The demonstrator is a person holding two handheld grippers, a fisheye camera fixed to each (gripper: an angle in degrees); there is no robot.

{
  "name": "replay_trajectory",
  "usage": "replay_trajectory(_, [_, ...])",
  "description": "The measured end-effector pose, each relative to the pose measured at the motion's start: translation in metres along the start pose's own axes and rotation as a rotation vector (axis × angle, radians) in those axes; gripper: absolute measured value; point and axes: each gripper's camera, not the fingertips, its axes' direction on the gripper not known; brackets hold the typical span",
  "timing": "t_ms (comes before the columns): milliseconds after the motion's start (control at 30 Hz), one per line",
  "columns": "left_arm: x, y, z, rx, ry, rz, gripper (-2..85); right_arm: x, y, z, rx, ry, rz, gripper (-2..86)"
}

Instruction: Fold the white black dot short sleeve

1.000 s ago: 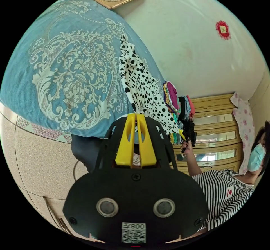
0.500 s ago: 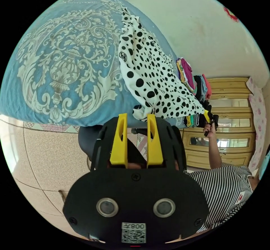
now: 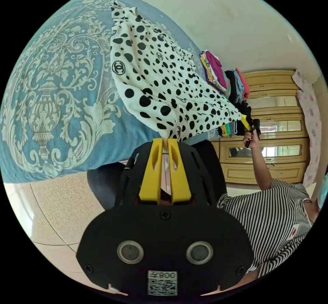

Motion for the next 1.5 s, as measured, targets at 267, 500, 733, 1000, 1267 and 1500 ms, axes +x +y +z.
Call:
replay_trajectory(267, [0.000, 0.046, -0.104, 0.130, 0.103, -0.059, 2.8, -0.003, 0.033, 0.004, -0.118, 0.065, -0.010, 0.0])
replay_trajectory(500, [-0.034, -0.028, -0.137, 0.163, 0.114, -0.187, 2.7, 0.042, 0.039, 0.071, -0.289, 0.104, 0.123, 0.0])
replay_trajectory(733, [0.113, -0.273, -0.317, 0.431, -0.004, 0.145, 2.7, -0.109, -0.164, 0.024, -0.049, 0.082, -0.200, 0.0])
replay_trajectory(1000, [0.271, -0.314, -0.451, 0.579, -0.177, 0.477, 2.6, -0.315, -0.207, -0.105, 0.226, 0.140, -0.594, 0.0])
replay_trajectory(1267, [0.214, -0.242, -0.423, 0.415, -0.137, 0.444, 2.6, -0.267, -0.111, -0.083, 0.139, 0.069, -0.585, 0.0])
replay_trajectory(1500, [0.052, -0.158, -0.292, 0.144, -0.055, 0.069, 2.6, -0.095, 0.006, 0.009, -0.085, 0.039, -0.186, 0.0])
